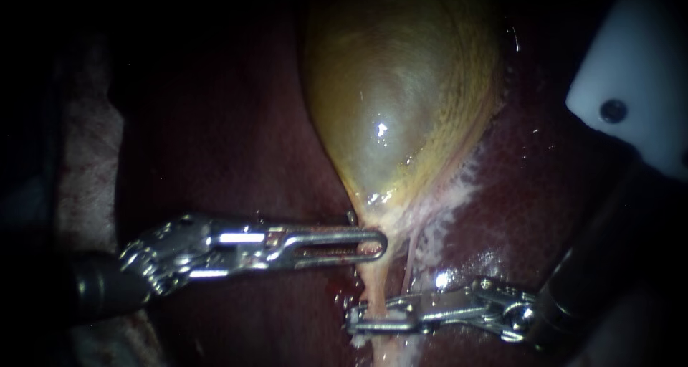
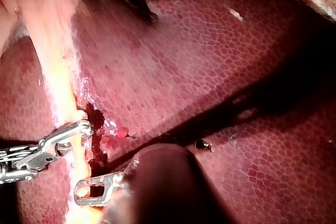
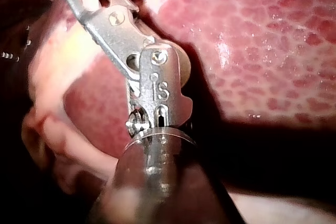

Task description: Going back second clip left tube

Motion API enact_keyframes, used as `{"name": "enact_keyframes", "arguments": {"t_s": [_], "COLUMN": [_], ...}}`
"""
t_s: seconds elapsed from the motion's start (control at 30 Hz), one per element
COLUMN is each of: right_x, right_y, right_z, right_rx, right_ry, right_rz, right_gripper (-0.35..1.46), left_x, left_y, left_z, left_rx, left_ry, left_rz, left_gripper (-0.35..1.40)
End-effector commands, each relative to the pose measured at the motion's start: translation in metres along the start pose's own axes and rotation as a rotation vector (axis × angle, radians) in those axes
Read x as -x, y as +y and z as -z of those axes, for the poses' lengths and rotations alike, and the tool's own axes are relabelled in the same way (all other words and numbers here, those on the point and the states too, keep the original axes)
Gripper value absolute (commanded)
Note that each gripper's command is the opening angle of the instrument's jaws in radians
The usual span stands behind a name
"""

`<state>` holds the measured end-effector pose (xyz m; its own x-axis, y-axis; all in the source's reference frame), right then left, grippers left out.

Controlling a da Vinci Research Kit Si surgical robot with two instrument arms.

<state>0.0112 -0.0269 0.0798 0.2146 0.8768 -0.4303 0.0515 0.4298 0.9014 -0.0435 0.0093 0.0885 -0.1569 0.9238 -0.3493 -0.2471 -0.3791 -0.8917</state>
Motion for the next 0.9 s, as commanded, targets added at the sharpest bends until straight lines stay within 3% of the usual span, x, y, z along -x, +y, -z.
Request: {"name": "enact_keyframes", "arguments": {"t_s": [0.03, 0.57, 0.9], "right_x": [0.0000, 0.0000, -0.0001], "right_y": [0.0000, -0.0001, -0.0002], "right_z": [-0.0001, -0.0001, 0.0001], "right_rx": [0.000, 0.000, -0.001], "right_ry": [0.001, 0.000, 0.000], "right_rz": [0.000, 0.000, -0.007], "right_gripper": [-0.23, -0.21, 0.28], "left_x": [0.0000, 0.0000, 0.0000], "left_y": [0.0000, 0.0000, 0.0000], "left_z": [0.0000, 0.0001, 0.0002], "left_rx": [0.000, 0.000, -0.002], "left_ry": [0.000, 0.000, 0.001], "left_rz": [0.000, 0.000, 0.000], "left_gripper": [-0.35, -0.35, -0.35]}}
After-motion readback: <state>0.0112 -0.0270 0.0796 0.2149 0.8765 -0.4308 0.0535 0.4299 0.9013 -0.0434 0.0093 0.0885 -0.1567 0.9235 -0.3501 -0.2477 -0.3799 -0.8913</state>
